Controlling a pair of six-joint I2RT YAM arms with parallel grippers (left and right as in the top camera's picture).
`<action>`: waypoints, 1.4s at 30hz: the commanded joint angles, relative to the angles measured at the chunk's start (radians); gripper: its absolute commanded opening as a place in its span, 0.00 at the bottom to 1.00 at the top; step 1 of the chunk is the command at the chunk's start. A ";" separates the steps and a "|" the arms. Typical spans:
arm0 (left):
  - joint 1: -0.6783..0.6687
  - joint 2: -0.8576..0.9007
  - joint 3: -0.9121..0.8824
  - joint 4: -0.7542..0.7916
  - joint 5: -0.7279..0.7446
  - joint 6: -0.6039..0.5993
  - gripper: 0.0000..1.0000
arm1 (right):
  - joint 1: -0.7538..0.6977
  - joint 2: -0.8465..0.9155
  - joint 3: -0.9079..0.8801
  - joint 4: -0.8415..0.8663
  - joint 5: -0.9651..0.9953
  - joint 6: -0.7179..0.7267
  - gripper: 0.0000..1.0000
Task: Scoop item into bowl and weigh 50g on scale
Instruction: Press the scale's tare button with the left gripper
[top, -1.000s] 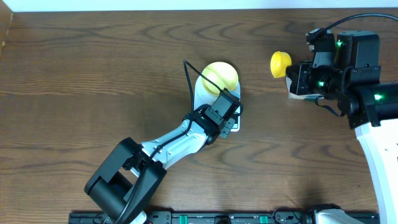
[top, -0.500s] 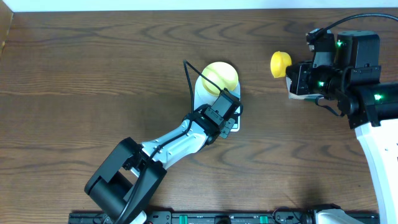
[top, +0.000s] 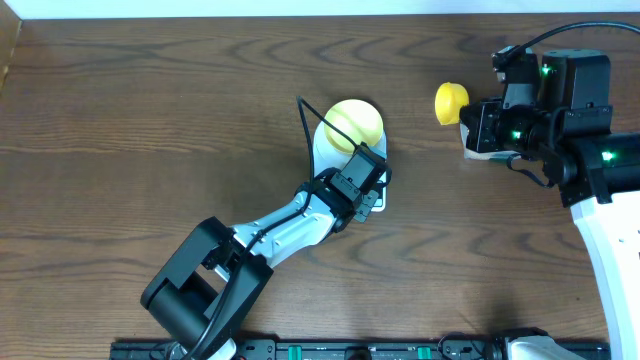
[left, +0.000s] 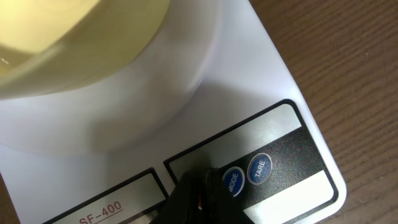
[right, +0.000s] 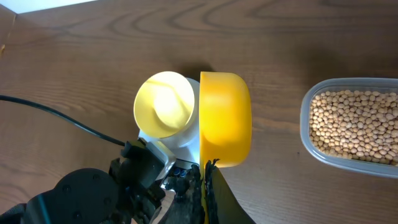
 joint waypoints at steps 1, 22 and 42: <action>0.002 0.035 -0.009 -0.011 -0.016 0.013 0.08 | -0.003 -0.004 0.021 0.002 0.004 -0.015 0.01; 0.001 0.068 -0.009 -0.059 0.006 0.013 0.08 | -0.005 -0.005 0.021 0.029 -0.002 -0.015 0.01; 0.000 0.112 -0.009 -0.031 0.000 0.021 0.08 | -0.008 -0.005 0.021 0.025 -0.003 -0.015 0.01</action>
